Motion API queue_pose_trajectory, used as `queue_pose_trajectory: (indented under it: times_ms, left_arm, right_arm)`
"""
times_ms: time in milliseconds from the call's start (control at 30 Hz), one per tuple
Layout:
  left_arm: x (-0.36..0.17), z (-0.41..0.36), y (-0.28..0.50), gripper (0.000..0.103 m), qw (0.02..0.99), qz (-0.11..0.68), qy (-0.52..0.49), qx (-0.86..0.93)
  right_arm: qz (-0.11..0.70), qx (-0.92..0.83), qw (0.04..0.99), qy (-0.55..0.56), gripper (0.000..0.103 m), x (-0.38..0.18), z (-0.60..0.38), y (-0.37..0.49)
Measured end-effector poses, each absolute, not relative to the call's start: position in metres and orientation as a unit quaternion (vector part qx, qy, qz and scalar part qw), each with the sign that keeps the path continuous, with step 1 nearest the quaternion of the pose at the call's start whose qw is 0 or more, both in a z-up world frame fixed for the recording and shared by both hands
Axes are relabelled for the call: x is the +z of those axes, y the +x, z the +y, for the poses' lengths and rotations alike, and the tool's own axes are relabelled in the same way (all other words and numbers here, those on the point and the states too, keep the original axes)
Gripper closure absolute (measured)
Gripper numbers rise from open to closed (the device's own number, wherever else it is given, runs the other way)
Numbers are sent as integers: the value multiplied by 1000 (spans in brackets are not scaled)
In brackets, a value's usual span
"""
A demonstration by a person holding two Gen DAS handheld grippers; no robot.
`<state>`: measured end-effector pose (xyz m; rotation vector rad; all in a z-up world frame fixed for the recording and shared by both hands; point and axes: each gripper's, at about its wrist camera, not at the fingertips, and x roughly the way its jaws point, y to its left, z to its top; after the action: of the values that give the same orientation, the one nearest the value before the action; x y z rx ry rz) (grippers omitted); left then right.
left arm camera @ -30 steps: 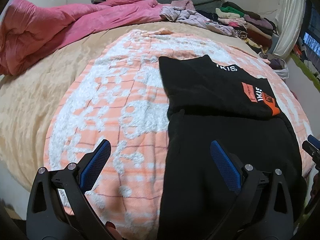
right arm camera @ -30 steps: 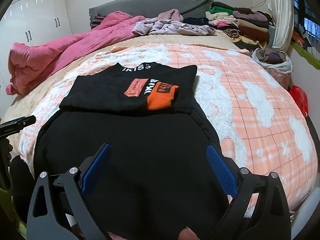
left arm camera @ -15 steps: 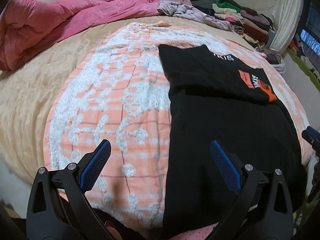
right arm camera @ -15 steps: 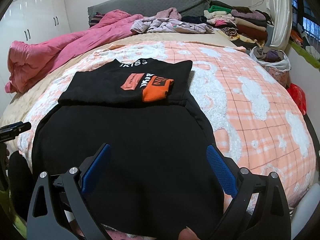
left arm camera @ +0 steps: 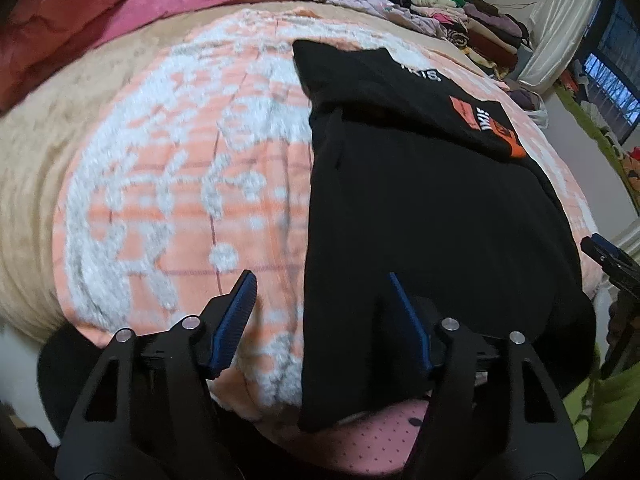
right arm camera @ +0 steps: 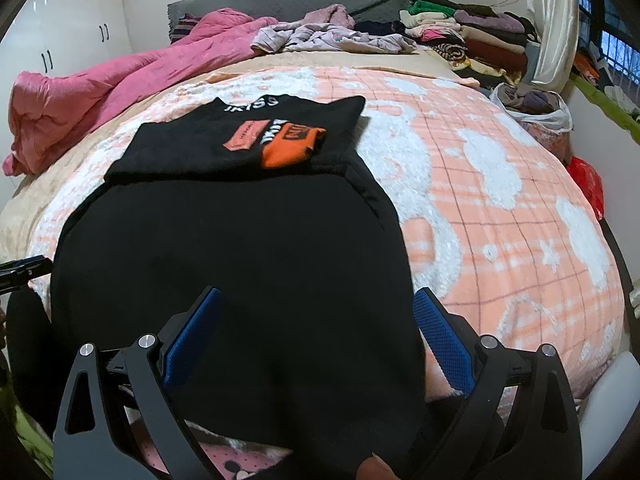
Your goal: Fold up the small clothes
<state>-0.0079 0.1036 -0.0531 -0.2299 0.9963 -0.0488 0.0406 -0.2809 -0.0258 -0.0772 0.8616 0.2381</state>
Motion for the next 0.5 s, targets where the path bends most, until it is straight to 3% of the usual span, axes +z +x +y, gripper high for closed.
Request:
queue_pose_trajectory:
  times_ms: [67, 167, 233, 500]
  left_arm:
    - [-55, 103, -12, 59, 870, 480, -111, -27]
    - [-58, 101, -17, 61, 865, 487, -114, -35]
    - [-60, 100, -19, 69, 862, 491, -118, -41]
    - [-72, 91, -23, 70, 849, 512, -117, -52]
  right_arm:
    - [418, 112, 901, -37, 8, -27, -285, 38]
    - [421, 107, 900, -34, 8, -30, -290, 34]
    - [423, 106, 899, -31, 8, -32, -295, 32]
    - [435, 106, 894, -21, 8, -40, -308, 24]
